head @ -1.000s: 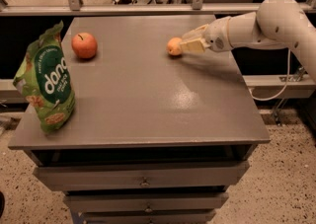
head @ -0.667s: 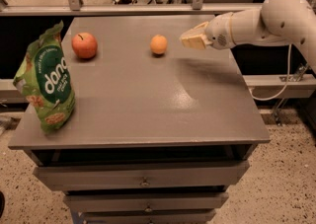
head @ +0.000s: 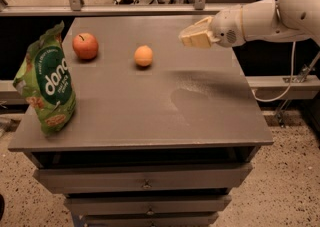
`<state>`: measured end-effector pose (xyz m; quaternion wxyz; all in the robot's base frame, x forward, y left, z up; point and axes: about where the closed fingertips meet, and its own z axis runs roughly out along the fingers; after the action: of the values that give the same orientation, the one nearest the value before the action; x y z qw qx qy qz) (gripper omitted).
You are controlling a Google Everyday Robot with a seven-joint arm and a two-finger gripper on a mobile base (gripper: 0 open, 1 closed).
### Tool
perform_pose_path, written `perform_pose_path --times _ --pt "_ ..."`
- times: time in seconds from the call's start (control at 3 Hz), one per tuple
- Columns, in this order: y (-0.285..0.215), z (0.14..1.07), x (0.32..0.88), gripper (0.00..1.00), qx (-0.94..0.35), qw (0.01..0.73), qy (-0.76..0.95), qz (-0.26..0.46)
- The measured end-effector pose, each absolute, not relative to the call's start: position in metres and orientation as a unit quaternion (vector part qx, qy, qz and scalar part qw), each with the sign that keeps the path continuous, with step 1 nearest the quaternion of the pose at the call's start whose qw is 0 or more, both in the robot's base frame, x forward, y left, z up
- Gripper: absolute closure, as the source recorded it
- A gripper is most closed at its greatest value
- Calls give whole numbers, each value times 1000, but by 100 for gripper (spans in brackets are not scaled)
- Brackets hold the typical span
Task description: Move orange near green rice chip bag
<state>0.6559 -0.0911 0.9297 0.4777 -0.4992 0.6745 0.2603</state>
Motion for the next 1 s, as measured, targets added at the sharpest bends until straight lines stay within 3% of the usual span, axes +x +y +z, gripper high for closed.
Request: perform_pose_path --times 0.33,1.0 --pt "-94 936 626 97 -513 470 664 275" --pt "-95 935 615 50 -522 465 658 281"
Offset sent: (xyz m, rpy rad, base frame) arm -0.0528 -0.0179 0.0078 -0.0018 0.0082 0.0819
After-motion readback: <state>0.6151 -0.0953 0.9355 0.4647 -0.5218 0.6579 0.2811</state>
